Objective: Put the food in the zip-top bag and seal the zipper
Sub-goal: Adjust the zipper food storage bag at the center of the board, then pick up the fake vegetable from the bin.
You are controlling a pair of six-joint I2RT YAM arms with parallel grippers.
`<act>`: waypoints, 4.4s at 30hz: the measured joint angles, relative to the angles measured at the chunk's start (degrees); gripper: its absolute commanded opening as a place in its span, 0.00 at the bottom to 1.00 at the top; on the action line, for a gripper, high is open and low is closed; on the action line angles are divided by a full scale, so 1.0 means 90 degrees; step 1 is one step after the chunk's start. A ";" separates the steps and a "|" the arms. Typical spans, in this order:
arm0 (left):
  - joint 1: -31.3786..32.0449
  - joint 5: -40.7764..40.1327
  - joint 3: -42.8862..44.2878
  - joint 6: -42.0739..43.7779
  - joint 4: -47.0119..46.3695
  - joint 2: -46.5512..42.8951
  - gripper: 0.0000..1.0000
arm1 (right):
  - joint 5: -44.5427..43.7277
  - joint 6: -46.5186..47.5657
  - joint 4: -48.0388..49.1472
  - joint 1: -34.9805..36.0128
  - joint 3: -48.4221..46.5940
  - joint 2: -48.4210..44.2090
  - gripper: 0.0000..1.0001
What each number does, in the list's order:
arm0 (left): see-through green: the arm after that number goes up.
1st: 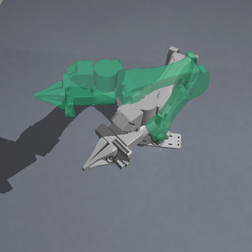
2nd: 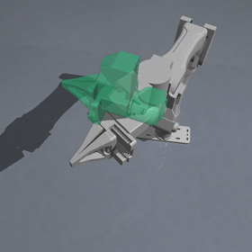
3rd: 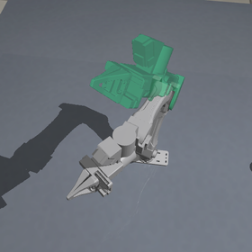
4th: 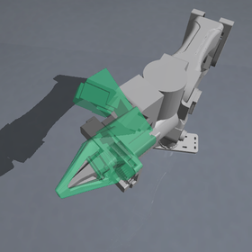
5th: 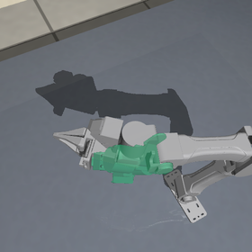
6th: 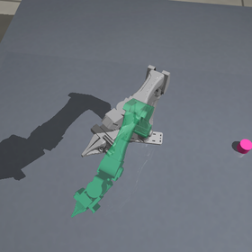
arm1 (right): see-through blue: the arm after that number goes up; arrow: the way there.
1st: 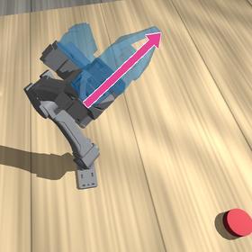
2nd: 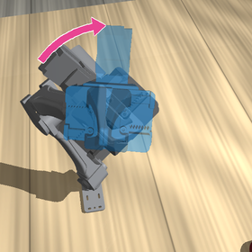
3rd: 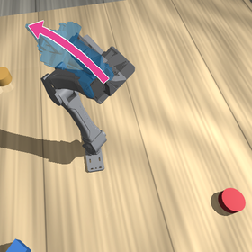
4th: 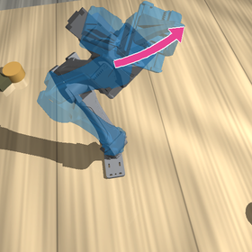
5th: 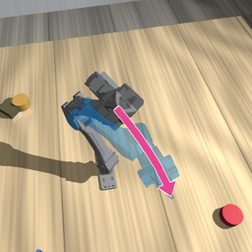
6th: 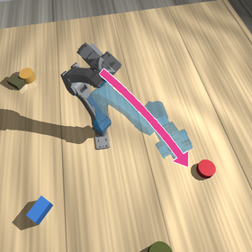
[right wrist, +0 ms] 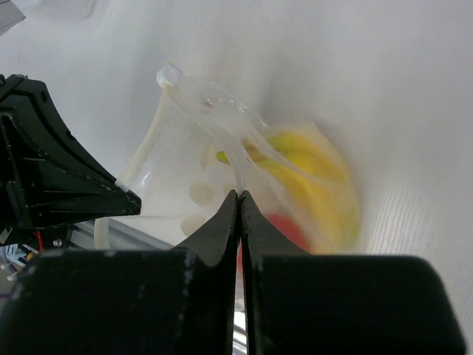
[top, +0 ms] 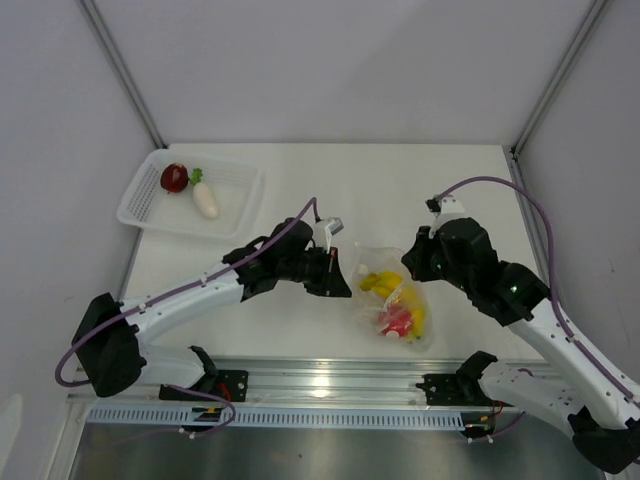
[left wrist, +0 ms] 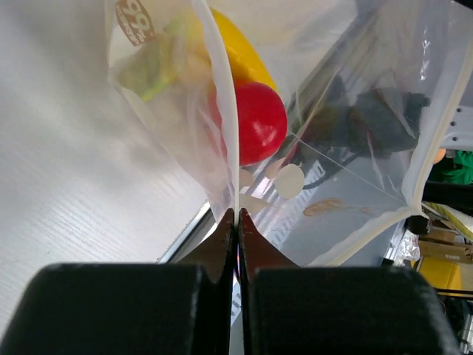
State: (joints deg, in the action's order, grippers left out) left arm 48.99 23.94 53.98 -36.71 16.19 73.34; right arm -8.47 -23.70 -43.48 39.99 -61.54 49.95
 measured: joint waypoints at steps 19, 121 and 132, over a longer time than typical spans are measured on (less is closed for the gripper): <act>-0.0340 -0.0860 0.0170 0.0318 0.0379 -0.0534 1.00 | 0.0374 -0.0175 0.0279 -0.0010 0.0386 0.0143 0.00; -0.6443 -0.1013 0.2470 -0.1836 0.0457 0.3121 0.01 | 0.2067 0.0051 0.0988 -0.1375 0.0396 0.0653 0.00; -0.5642 -0.0068 -0.0187 -0.1749 -0.1122 0.0075 0.01 | 0.1970 -0.0148 0.0945 -0.1375 0.0396 0.0653 0.00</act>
State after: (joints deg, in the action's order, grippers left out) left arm -1.78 23.33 52.29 -52.45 6.09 74.02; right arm 9.26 -25.04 -34.98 27.62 -57.98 55.83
